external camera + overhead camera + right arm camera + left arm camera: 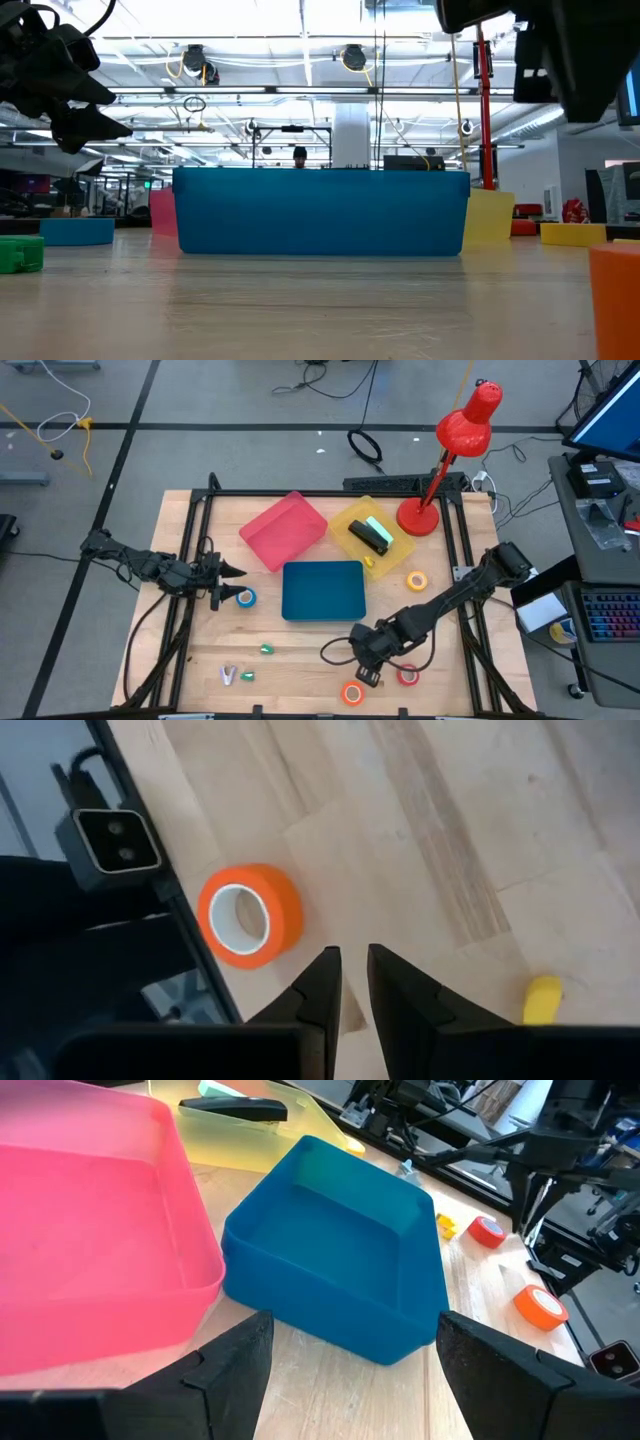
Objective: Pick and place Stapler, Stapler remover, tape
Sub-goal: Put the yellow stapler into the yellow bin, then put the top green stapler into the yellow bin
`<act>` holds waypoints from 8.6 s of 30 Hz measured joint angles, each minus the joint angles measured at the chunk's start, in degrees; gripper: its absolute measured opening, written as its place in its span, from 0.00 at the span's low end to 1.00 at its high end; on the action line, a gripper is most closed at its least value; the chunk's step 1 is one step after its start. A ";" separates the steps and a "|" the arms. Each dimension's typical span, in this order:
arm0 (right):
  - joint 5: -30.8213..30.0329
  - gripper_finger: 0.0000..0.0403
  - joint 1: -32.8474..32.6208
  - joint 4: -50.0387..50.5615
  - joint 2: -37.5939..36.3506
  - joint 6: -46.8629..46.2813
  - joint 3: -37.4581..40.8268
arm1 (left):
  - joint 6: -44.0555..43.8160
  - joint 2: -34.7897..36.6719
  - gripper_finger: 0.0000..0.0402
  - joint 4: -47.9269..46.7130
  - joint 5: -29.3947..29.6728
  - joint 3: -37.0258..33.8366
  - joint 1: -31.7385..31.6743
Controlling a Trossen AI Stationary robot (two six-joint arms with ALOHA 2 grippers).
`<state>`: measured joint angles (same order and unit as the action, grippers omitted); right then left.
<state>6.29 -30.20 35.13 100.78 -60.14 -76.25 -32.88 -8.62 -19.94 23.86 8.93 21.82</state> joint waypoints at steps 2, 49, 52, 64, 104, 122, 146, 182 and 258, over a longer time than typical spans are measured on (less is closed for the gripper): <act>-0.03 0.12 0.07 0.01 0.04 0.21 0.00 | 0.00 0.01 0.68 0.00 0.01 0.00 0.00; 9.82 0.83 4.03 -0.86 -0.30 -17.31 17.11 | 0.71 0.01 0.68 0.05 0.11 0.00 0.01; 10.11 0.83 4.79 -0.94 -0.25 -17.06 17.14 | 0.75 0.01 0.68 0.06 0.15 0.00 0.01; 9.46 0.80 6.68 -2.24 -0.14 -17.01 17.16 | 1.16 0.00 0.68 0.04 0.19 0.00 0.00; -6.53 0.12 13.87 6.15 -18.32 -13.44 17.36 | 1.25 0.01 0.68 0.04 2.16 0.00 0.00; -11.84 0.12 45.63 -2.53 -26.16 17.52 17.27 | -1.59 0.02 0.68 0.55 4.82 -0.02 0.00; -6.26 0.13 47.76 -1.34 -10.72 25.02 18.61 | -1.52 0.02 0.68 0.44 6.75 -0.02 0.00; -14.03 0.37 32.16 -16.03 -42.50 23.46 27.62 | -3.48 0.00 0.68 2.56 6.22 -0.02 0.00; -24.23 0.33 24.52 -59.94 -73.25 45.87 74.51 | -26.97 -82.67 0.68 -20.32 -24.76 47.95 12.66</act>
<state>-17.93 -5.67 -24.82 27.53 -14.26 -1.74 -59.86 -91.29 -40.26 -0.89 56.88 34.48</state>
